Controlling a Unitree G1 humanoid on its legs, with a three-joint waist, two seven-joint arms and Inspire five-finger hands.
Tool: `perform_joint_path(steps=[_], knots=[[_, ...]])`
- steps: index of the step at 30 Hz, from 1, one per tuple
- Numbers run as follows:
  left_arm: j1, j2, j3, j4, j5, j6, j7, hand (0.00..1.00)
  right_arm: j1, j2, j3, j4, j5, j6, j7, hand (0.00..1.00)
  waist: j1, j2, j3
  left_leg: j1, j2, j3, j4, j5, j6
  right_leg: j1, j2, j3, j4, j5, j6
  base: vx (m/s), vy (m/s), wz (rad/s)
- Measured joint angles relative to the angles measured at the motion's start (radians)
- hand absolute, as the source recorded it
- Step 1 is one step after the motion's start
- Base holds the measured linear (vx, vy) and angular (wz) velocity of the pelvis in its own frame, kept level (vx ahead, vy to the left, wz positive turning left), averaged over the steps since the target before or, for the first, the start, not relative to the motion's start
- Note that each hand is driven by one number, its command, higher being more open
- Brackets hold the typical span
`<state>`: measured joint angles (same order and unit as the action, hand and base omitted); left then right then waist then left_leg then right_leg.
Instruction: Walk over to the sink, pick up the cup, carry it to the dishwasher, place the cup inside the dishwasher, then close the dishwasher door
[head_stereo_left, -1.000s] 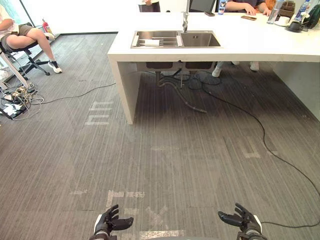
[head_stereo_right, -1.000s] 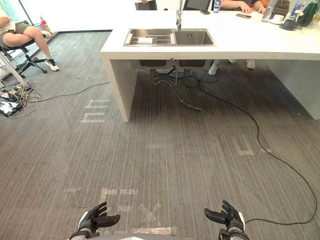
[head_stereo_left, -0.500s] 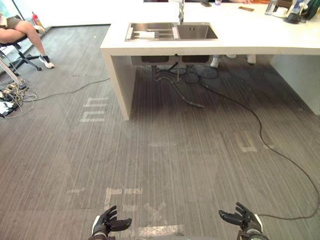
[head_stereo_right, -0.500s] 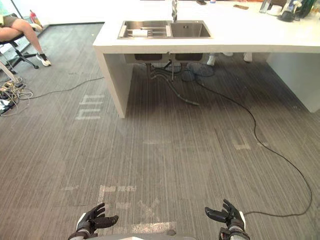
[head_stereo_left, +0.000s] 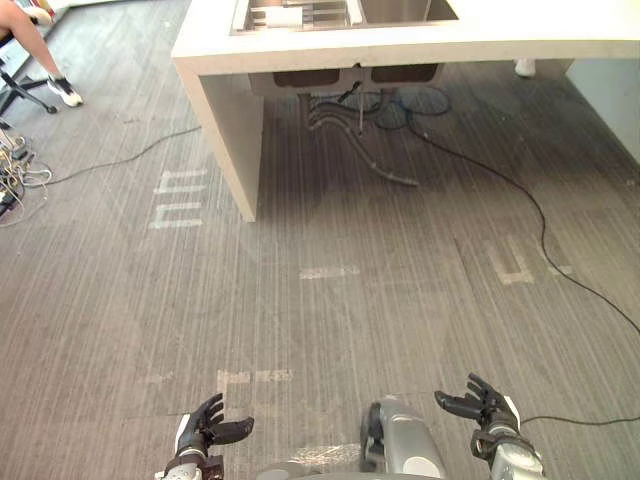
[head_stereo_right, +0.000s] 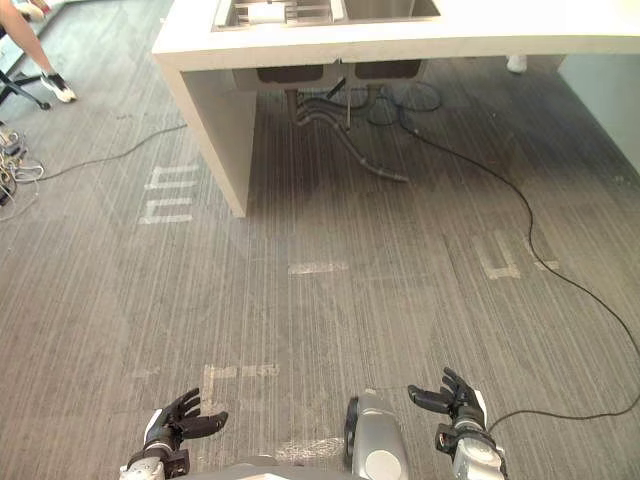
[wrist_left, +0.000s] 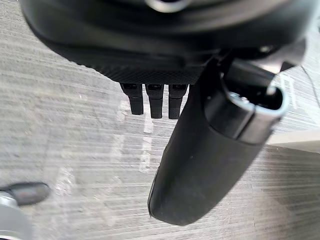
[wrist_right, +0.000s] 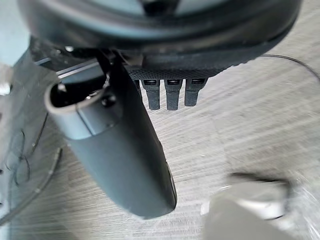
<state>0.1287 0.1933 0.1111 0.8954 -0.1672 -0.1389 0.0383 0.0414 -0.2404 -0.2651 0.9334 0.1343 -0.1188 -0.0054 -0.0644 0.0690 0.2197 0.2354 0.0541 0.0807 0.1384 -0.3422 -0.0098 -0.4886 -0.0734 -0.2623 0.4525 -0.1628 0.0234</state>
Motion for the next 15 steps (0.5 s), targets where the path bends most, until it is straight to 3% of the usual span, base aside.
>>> perform_joint_path(steps=[1,2,3,4,5,7,8,11,13,14,15], knots=[[0.0,0.002,0.001,0.014,0.001,0.001,0.0,0.9,0.016,-0.002,-0.001,0.002,0.0,0.0,-0.002,0.9,-0.007,-0.014,-0.015,0.013,0.015,-0.017,0.043,-0.025,-0.043,0.007,-0.002,0.004,0.013,0.147,-0.1,0.67,-0.228,0.46],[-0.004,-0.009,0.002,0.023,0.001,0.002,0.002,0.9,0.015,-0.008,-0.004,0.01,0.0,0.001,-0.003,0.9,-0.003,0.002,-0.02,0.006,0.035,-0.018,0.084,-0.028,-0.051,0.007,0.014,-0.009,0.042,0.111,-0.095,0.69,-0.264,0.18],[-0.007,-0.014,0.002,0.023,0.001,0.002,0.001,0.9,0.003,-0.007,-0.002,0.012,0.0,0.002,-0.002,0.9,-0.001,0.007,-0.026,-0.066,0.067,-0.013,0.254,0.001,-0.088,0.033,0.044,-0.014,0.034,0.068,-0.118,0.68,-0.272,-0.15],[-0.009,-0.022,0.009,0.022,0.0,0.002,0.0,0.9,-0.003,-0.005,0.002,0.006,0.001,0.001,0.001,0.9,0.002,0.008,-0.023,-0.159,0.098,-0.023,0.491,0.099,-0.083,0.101,0.076,-0.012,-0.008,0.048,-0.129,0.68,-0.263,-0.13],[-0.01,-0.031,0.019,0.02,0.0,0.002,0.0,0.9,-0.004,-0.005,0.007,0.006,0.003,-0.001,0.0,0.9,0.003,0.012,-0.02,-0.208,0.117,-0.037,0.627,0.122,-0.089,0.154,0.096,-0.015,-0.051,0.045,-0.134,0.68,-0.239,-0.17],[-0.008,-0.052,0.04,-0.013,-0.013,0.001,0.001,0.9,0.006,0.01,0.009,0.007,0.026,-0.005,-0.006,0.9,0.024,-0.007,-0.001,-0.339,0.179,-0.009,0.974,0.109,-0.072,0.394,0.148,0.005,-0.205,0.042,-0.139,0.77,-0.223,-0.13],[-0.005,-0.063,0.039,-0.055,-0.022,0.001,0.001,0.9,0.006,0.017,0.007,-0.006,0.043,-0.008,-0.016,0.9,0.037,-0.026,0.004,-0.41,0.185,0.028,1.018,0.097,-0.054,0.48,0.15,0.024,-0.268,0.04,-0.142,0.7,-0.196,-0.16],[-0.005,-0.084,0.036,-0.161,-0.032,-0.002,0.003,0.9,-0.013,0.02,0.006,-0.023,0.066,-0.026,-0.025,0.9,0.065,-0.035,0.004,-0.582,0.167,0.075,0.906,0.08,-0.035,0.581,0.148,0.066,-0.378,0.039,-0.14,0.51,-0.082,-0.37],[-0.002,-0.092,0.035,-0.234,-0.05,-0.002,0.008,0.9,-0.031,0.027,0.001,-0.018,0.069,-0.022,-0.029,0.9,0.082,-0.05,0.019,-0.634,0.107,0.092,0.665,0.083,-0.033,0.641,0.12,0.095,-0.406,0.014,-0.117,0.5,0.055,-0.34],[0.018,-0.109,0.032,-0.309,-0.051,-0.001,0.01,0.9,-0.028,0.031,-0.011,-0.019,0.069,-0.022,-0.034,0.9,0.087,-0.052,0.023,-0.634,0.037,0.081,0.386,0.13,-0.043,0.692,0.089,0.104,-0.418,-0.018,-0.098,0.4,0.076,-0.25],[0.031,-0.119,0.029,-0.345,-0.051,-0.001,0.011,0.9,-0.023,0.029,-0.018,-0.018,0.069,-0.022,-0.037,0.9,0.091,-0.051,0.023,-0.634,0.017,0.067,0.27,0.171,-0.047,0.708,0.086,0.112,-0.424,-0.03,-0.089,0.5,0.132,-0.32]])
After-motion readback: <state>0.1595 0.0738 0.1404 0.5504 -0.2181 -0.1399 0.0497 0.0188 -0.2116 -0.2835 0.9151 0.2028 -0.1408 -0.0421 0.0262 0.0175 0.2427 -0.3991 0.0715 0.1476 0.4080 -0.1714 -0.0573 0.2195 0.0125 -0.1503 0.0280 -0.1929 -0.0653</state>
